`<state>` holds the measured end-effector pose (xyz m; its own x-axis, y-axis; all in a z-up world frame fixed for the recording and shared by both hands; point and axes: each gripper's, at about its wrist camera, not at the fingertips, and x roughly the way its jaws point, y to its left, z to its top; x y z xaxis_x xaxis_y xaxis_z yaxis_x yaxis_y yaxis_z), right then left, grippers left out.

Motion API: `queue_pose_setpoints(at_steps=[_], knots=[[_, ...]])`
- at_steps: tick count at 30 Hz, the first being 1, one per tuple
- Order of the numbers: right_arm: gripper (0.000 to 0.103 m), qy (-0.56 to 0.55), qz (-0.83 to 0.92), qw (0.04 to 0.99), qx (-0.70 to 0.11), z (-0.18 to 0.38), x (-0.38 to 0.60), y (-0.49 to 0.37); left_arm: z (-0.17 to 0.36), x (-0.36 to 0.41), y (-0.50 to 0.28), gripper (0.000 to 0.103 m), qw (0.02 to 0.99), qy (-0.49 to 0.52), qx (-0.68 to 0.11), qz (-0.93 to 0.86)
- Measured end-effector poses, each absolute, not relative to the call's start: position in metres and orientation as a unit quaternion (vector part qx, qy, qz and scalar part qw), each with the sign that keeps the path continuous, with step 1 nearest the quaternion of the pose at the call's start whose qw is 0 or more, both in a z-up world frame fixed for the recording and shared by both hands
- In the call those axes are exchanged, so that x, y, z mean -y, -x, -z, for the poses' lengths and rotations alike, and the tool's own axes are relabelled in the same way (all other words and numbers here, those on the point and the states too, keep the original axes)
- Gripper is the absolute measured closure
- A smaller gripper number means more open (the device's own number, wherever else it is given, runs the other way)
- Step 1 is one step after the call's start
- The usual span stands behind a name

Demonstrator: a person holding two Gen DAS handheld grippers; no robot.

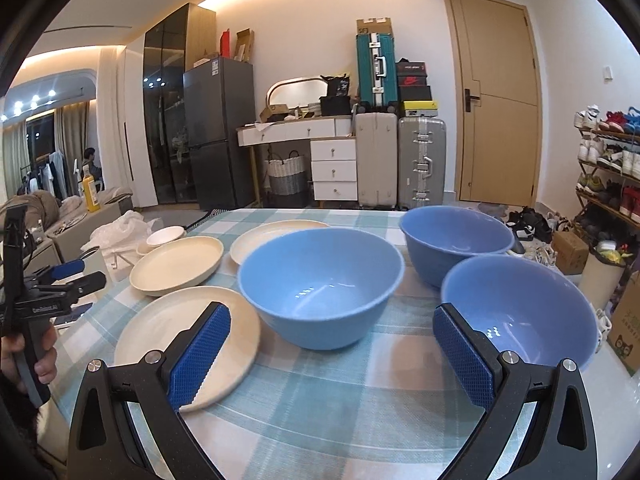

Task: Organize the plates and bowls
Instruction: 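Move the left tool to the rim of the large cream plate while the right tool approaches the same rim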

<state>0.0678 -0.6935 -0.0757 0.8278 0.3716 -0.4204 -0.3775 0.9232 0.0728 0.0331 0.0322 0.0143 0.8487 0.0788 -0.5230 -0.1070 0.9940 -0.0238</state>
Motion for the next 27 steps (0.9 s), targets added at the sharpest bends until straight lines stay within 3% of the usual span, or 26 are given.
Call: queue_pose_setpoints(at_steps=[11, 27], knots=[[0.0, 0.022, -0.261, 0.939, -0.222, 0.024, 0.609, -0.08, -0.032, -0.07, -0.076, 0.002, 0.942, 0.073, -0.32, -0.07], [0.0, 0.039, -0.28, 0.93, -0.236, -0.061, 0.532, -0.143, -0.05, -0.115, -0.101, 0.002, 0.938, 0.1, -0.316, -0.1]])
